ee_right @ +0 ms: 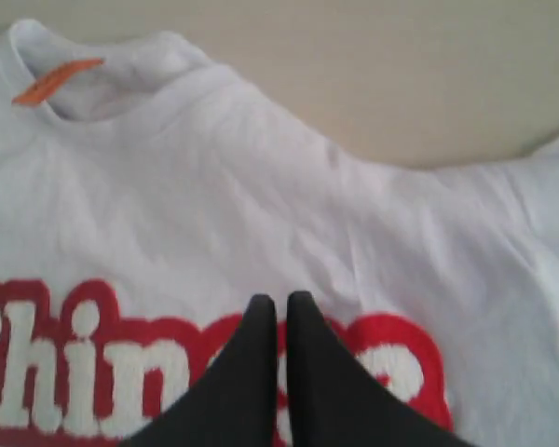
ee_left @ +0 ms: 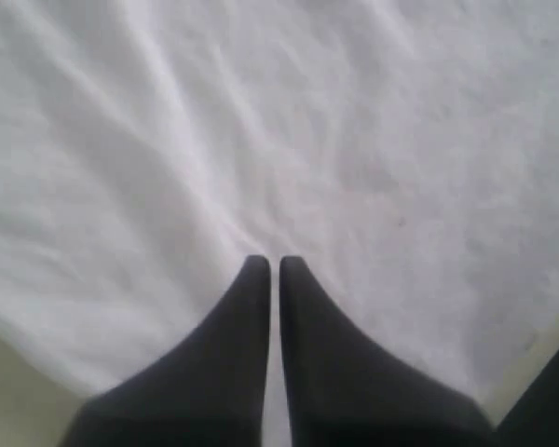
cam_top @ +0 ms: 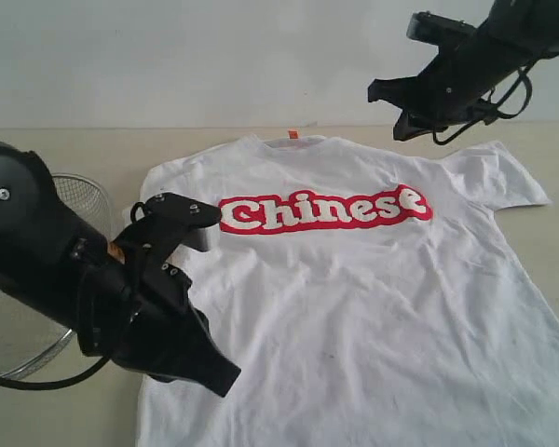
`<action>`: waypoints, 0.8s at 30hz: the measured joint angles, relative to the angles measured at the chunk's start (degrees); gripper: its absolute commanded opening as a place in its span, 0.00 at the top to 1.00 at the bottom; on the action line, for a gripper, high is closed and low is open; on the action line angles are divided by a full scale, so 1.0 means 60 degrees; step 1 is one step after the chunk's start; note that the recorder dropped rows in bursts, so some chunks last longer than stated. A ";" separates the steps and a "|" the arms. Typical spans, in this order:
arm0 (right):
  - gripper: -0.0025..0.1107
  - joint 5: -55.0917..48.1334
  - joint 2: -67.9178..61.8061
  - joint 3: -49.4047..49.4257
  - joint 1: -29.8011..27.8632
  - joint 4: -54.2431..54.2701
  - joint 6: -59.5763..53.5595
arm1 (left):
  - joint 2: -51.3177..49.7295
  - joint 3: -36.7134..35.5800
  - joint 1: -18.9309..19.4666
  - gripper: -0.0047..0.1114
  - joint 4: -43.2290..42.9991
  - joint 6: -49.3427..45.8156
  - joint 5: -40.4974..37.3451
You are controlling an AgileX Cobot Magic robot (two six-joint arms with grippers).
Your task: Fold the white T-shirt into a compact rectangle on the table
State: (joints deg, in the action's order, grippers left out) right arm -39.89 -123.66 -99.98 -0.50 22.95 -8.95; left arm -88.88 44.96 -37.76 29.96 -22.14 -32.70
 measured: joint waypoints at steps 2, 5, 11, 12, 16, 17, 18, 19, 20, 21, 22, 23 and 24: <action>0.98 0.0168 -0.0818 -0.1016 0.0000 0.0067 0.0030 | 0.0000 0.0038 0.0000 0.92 0.0000 0.0000 0.0293; 0.98 0.0297 -0.1886 -0.2059 0.0000 0.0084 0.0261 | 0.0000 0.0044 0.0000 0.92 0.0000 0.0000 0.0379; 0.98 0.0666 -0.2488 -0.2364 0.0000 0.0069 0.0524 | 0.0000 0.0044 0.0000 0.92 0.0000 0.0000 0.0379; 0.98 0.0666 -0.2508 -0.2364 0.0000 0.0041 0.0524 | 0.0000 0.0044 0.0000 0.92 0.0000 0.0000 0.0379; 0.98 0.0348 -0.2546 -0.2364 0.0000 -0.0003 0.0468 | 0.0000 0.0044 0.0000 0.92 0.0000 0.0000 0.0379; 0.98 0.0158 -0.2586 -0.2382 0.0000 -0.0003 0.0396 | 0.0000 0.0044 0.0000 0.92 0.0000 0.0000 0.0379; 0.98 0.0016 -0.2617 -0.2387 0.0000 -0.0003 0.0349 | 0.0000 0.0044 0.0000 0.92 0.0000 0.0000 0.0379; 0.98 -0.0178 -0.2625 -0.2387 0.0000 -0.0003 0.0307 | 0.0000 0.0044 0.0000 0.92 0.0000 0.0000 0.0379; 0.98 -0.0392 -0.2650 -0.2387 0.0000 -0.0003 0.0234 | 0.0000 0.0044 0.0000 0.92 0.0000 0.0000 0.0379; 0.98 -0.0595 -0.2650 -0.2387 0.0000 -0.0003 0.0174 | 0.0000 0.0044 0.0000 0.92 0.0000 0.0000 0.0379; 0.98 -0.0786 -0.2650 -0.2387 0.0000 -0.0003 0.0089 | 0.0000 0.0044 0.0000 0.92 0.0000 0.0000 0.0379; 0.98 -0.0937 -0.2650 -0.2387 0.0000 -0.0003 0.0028 | 0.0000 0.0044 0.0000 0.92 0.0000 0.0000 0.0379; 0.98 -0.1042 -0.2650 -0.2387 0.0000 -0.0003 -0.0013 | 0.0000 0.0044 0.0000 0.92 0.0000 0.0000 0.0379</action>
State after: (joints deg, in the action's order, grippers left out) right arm -46.14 -139.56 -114.30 -0.50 22.93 -9.03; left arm -88.88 45.22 -37.76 29.96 -22.14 -30.43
